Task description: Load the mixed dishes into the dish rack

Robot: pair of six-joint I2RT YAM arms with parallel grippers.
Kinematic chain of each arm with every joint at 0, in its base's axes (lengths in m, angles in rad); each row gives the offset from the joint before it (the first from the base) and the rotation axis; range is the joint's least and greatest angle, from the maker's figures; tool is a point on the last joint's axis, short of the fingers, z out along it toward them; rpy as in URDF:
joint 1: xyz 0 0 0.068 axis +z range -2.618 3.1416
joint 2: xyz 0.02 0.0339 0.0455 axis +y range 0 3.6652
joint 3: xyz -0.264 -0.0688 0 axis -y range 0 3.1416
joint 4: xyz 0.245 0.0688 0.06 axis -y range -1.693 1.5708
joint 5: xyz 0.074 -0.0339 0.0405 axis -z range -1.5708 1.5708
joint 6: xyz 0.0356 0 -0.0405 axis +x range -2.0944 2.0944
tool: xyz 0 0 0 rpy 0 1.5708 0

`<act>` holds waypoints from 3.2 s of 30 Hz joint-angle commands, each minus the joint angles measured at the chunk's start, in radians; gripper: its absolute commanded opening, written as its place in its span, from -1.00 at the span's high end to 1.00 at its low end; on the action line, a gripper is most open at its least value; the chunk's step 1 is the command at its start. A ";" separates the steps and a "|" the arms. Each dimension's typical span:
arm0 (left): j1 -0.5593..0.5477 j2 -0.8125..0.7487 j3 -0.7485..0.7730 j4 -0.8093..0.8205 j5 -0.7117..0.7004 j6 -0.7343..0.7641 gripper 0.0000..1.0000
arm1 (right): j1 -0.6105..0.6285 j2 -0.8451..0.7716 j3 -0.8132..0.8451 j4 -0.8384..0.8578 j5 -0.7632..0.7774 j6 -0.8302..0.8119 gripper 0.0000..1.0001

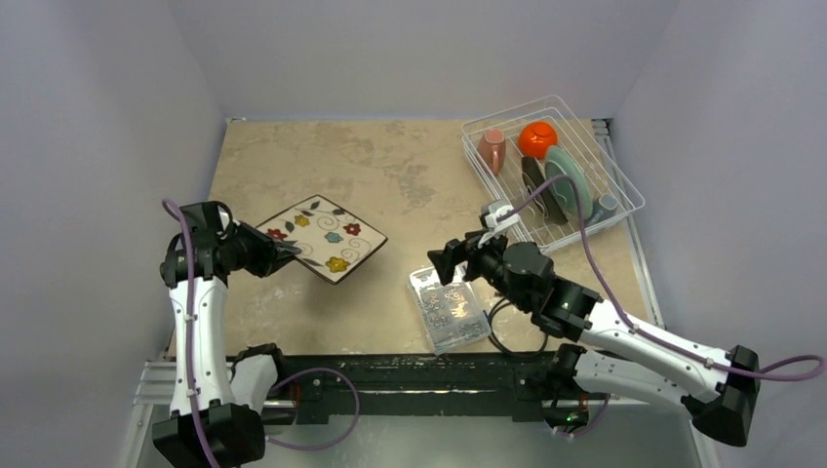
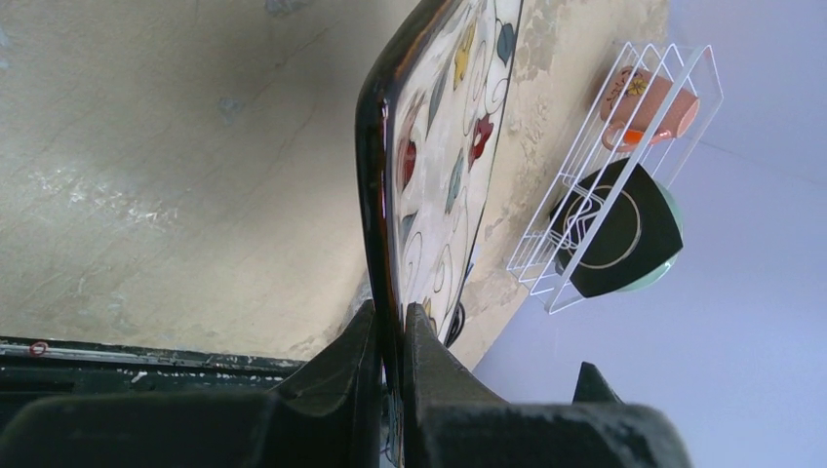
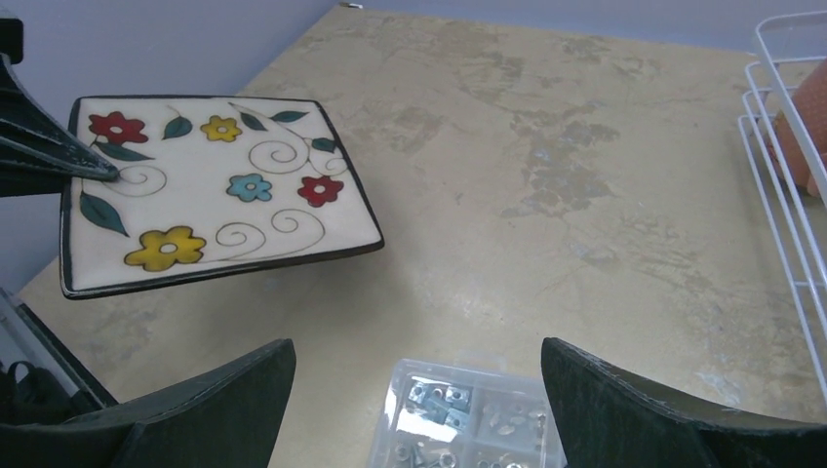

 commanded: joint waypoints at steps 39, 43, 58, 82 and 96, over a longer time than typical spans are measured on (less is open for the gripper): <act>-0.009 -0.061 -0.009 0.017 0.240 -0.056 1.00 | 0.459 0.896 0.334 0.767 0.324 -1.089 -0.45; -0.009 -0.077 -0.013 0.019 0.234 -0.078 1.00 | 0.458 0.915 0.349 0.758 0.316 -1.104 -0.15; -0.009 -0.162 -0.022 0.118 0.235 -0.144 -0.37 | 0.431 0.857 0.331 0.740 0.192 -1.060 1.00; -0.023 -0.201 0.230 0.152 0.068 0.131 -0.97 | 0.006 0.296 0.141 0.690 -0.262 -0.439 1.00; -0.242 -0.035 0.174 0.573 0.049 0.134 -1.00 | -0.510 -0.083 0.137 0.360 -0.630 -0.398 1.00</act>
